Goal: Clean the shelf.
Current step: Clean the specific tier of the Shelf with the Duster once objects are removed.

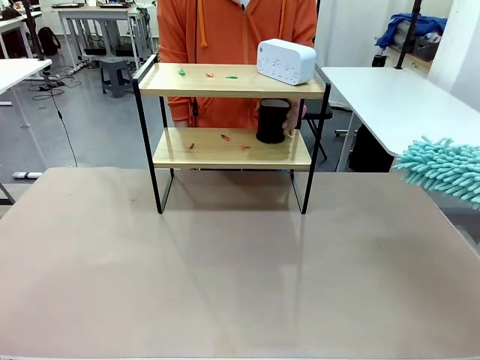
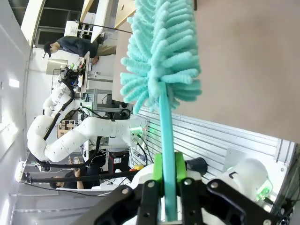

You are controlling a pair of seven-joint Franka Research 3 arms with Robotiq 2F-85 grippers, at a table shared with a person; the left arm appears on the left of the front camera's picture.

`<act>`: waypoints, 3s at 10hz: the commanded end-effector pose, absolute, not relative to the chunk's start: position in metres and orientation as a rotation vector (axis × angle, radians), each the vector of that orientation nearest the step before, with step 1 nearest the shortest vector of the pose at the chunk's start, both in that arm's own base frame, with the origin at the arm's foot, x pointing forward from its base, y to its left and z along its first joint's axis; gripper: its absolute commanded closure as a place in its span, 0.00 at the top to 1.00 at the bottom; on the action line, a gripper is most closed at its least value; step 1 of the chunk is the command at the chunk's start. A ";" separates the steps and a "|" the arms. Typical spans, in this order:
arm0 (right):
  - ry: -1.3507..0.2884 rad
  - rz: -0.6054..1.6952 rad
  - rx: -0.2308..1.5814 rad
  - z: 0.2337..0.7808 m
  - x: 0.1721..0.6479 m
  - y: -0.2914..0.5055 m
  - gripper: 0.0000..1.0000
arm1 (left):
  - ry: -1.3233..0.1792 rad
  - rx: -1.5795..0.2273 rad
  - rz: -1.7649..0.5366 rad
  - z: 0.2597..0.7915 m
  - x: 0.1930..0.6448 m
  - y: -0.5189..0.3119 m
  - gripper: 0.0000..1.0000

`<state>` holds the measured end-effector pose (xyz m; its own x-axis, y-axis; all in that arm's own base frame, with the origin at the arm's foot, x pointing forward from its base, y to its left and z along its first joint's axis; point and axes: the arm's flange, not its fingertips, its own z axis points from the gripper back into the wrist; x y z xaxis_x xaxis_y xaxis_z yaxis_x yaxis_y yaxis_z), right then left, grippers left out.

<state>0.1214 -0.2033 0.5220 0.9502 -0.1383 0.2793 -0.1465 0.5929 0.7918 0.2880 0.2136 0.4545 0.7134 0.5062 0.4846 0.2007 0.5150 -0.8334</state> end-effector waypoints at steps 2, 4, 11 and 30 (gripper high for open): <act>-0.345 -0.016 0.964 0.527 0.114 -0.201 0.00 | -0.812 -1.046 0.193 0.453 0.289 0.212 1.00; -0.345 -0.016 0.964 0.527 0.114 -0.201 0.00 | -0.812 -1.046 0.193 0.453 0.289 0.212 1.00; -0.288 0.284 0.812 0.558 0.125 -0.139 0.13 | -0.812 -1.046 0.193 0.453 0.289 0.212 1.00; -0.450 0.449 0.585 0.533 0.256 0.109 0.13 | -0.812 -1.046 0.193 0.453 0.289 0.212 1.00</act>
<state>0.2374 0.0973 0.5419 0.8247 0.3219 0.4650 -0.5204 0.7539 0.4011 0.2890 0.2143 0.4534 0.7153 0.5061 0.4819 0.1975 0.5151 -0.8341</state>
